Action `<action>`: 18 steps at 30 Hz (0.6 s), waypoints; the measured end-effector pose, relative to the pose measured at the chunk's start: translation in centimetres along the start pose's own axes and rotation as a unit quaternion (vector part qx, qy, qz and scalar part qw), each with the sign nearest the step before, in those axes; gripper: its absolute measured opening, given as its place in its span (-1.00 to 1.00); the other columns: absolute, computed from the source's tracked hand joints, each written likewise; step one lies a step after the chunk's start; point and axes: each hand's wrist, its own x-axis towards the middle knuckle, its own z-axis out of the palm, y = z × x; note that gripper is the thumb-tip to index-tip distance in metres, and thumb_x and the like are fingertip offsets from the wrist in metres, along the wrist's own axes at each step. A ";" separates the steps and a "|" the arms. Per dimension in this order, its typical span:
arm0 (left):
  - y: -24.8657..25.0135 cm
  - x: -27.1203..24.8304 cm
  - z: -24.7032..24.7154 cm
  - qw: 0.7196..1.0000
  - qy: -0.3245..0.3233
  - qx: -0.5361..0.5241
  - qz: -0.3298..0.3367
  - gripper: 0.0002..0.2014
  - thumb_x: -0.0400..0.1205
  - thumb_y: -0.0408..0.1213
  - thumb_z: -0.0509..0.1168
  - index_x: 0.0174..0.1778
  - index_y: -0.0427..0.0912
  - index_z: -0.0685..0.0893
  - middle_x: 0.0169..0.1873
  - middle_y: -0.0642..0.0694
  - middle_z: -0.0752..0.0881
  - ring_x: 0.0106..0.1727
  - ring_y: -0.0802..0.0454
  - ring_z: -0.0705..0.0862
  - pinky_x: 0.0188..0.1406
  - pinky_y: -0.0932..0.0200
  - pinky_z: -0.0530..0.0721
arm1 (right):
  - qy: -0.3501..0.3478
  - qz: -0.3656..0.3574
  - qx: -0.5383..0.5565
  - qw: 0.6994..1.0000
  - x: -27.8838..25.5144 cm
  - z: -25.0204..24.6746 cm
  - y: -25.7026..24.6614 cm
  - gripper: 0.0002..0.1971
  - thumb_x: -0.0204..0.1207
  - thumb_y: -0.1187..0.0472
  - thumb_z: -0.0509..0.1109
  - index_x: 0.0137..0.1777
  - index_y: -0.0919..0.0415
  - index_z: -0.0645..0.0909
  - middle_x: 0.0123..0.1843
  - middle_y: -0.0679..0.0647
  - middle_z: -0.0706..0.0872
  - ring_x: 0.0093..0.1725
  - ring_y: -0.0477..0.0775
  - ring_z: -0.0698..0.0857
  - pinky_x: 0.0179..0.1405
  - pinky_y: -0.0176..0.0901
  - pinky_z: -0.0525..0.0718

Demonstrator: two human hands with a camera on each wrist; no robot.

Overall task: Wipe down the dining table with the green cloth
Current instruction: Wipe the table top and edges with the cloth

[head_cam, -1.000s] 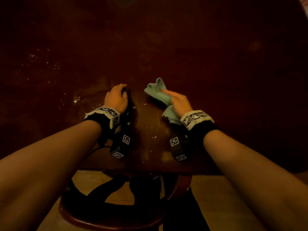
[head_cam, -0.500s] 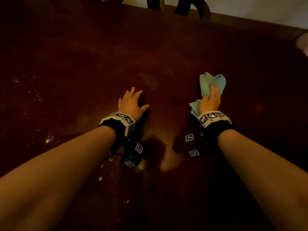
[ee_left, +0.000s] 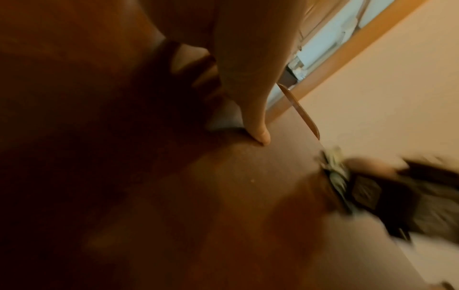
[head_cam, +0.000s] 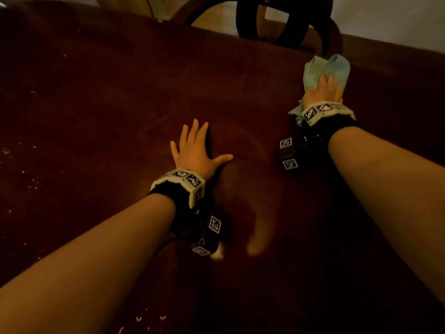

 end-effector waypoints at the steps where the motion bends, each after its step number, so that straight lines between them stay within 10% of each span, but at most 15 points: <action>1: -0.2 0.0 0.2 1.000 0.009 -0.003 0.001 -0.02 0.39 0.34 0.30 0.64 0.11 -0.03 0.68 0.06 -0.11 0.69 -0.03 -0.19 0.60 -0.31 -0.22 | -0.014 -0.020 -0.023 0.999 1.3 0.2 -0.8 -0.38 0.59 0.08 0.18 0.61 0.15 0.08 0.70 0.03 0.01 0.68 0.17 -0.05 0.65 0.20 -0.01; 12: -0.4 -0.4 0.0 0.996 0.039 -0.081 -0.001 0.05 0.35 0.18 0.46 0.65 -0.01 0.00 0.67 0.06 0.01 0.69 0.04 -0.13 0.62 -0.22 -0.23 | -0.131 -0.302 0.071 0.942 -10.4 6.0 -6.4 -0.48 0.58 0.38 0.06 0.53 0.04 0.33 0.66 -0.02 0.20 0.68 0.07 0.04 0.68 -0.01 -0.03; 18: -1.3 -1.0 -0.9 0.997 0.015 -0.067 0.016 0.03 0.37 0.15 0.46 0.65 -0.05 0.02 0.68 -0.02 -0.01 0.69 0.00 -0.10 0.65 -0.18 -0.17 | 0.024 -0.176 0.071 0.981 -10.5 2.9 3.3 -0.45 0.49 0.23 0.02 0.52 0.16 0.34 0.63 0.11 0.29 0.64 0.17 0.19 0.63 0.12 0.14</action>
